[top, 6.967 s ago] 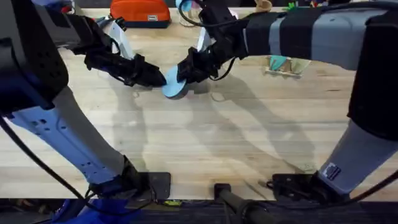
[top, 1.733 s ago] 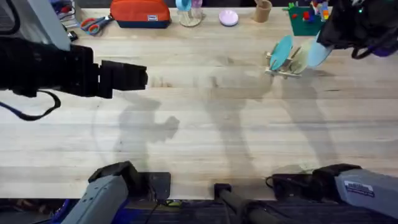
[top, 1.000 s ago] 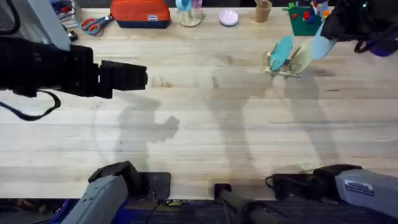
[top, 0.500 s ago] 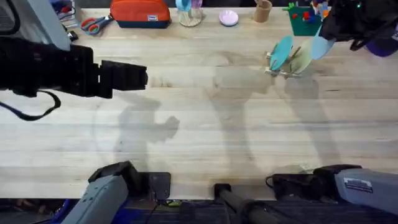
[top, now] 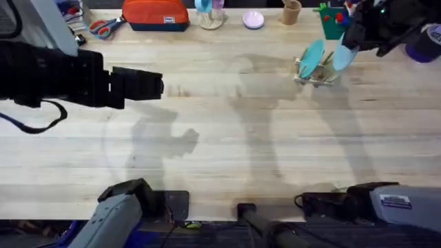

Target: Pick up the plates from the table one by one and place each into a slot on the dish rack.

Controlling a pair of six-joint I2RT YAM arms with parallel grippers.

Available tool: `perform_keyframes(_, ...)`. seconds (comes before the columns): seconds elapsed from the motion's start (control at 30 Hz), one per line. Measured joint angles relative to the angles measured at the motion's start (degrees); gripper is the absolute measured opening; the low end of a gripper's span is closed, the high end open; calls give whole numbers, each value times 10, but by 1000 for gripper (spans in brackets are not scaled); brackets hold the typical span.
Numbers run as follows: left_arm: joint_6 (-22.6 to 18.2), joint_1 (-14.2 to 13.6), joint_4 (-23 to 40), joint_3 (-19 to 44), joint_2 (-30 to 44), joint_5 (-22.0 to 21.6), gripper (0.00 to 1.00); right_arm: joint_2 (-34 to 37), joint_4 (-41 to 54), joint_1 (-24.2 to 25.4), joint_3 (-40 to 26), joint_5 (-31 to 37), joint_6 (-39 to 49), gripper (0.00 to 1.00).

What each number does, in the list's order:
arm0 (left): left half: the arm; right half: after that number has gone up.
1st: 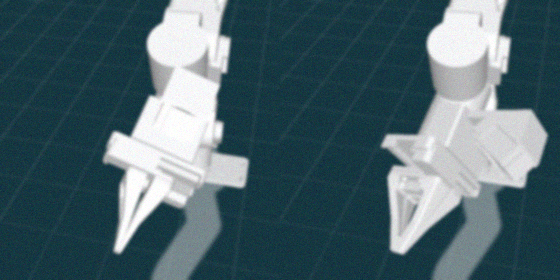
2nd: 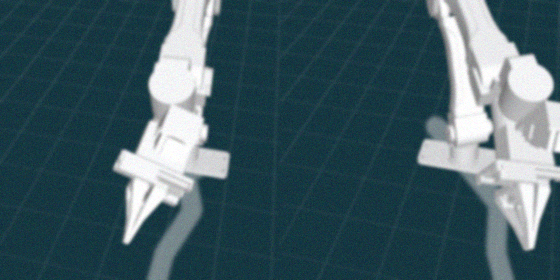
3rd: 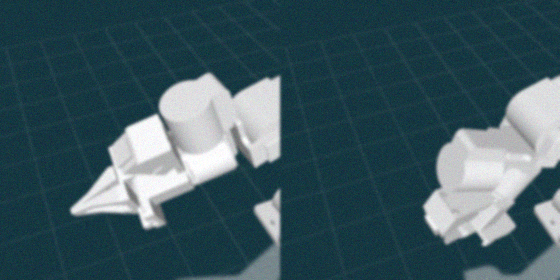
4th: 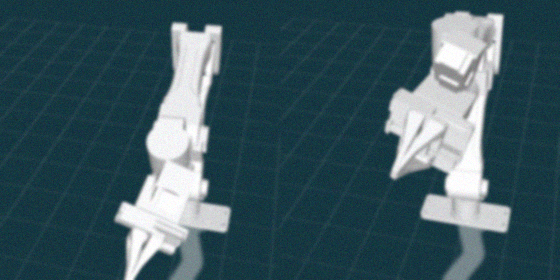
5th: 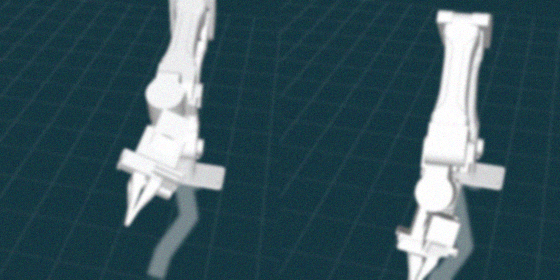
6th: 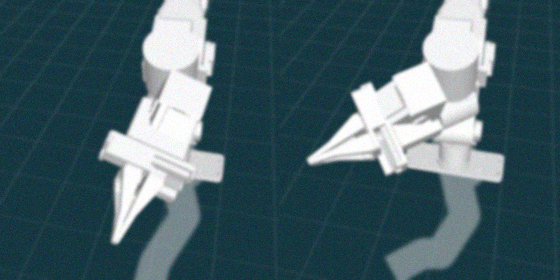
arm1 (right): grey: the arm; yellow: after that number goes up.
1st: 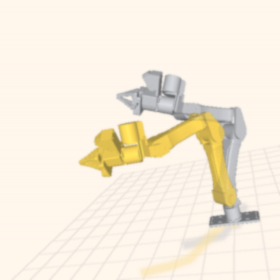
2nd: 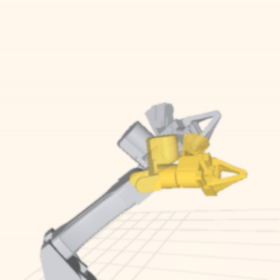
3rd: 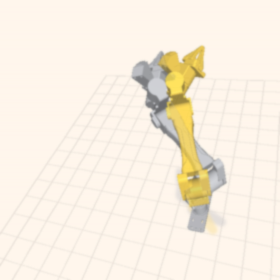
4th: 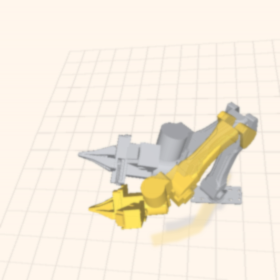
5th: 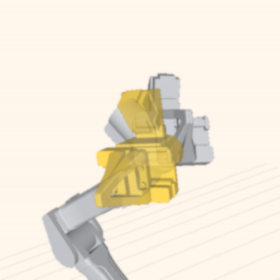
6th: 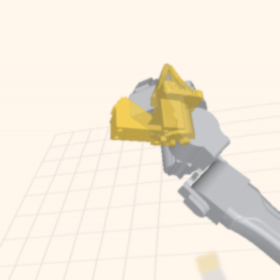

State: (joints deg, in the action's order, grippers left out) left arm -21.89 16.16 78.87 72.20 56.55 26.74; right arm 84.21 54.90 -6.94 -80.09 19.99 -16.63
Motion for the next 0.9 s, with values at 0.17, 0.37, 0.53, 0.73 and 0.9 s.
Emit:
perform_keyframes(0.17, 0, 0, 9, 0, 0, 0, 994, 11, -8, 0, 0, -4, 0, 29)
perform_keyframes(0.37, 0, 0, 12, 0, 0, 0, 993, 12, -9, 0, 0, -6, 10, 29)
perform_keyframes(0.53, 0, 0, 12, 0, 0, 0, 993, 12, -17, 0, 0, -6, 21, 29)
perform_keyframes(0.73, 0, 0, 12, 0, 0, 0, 994, 18, -31, 0, 0, -6, 26, 29)
perform_keyframes(0.9, 0, 0, 12, 0, 0, 0, 994, 36, -36, 0, 0, -6, 30, 29)
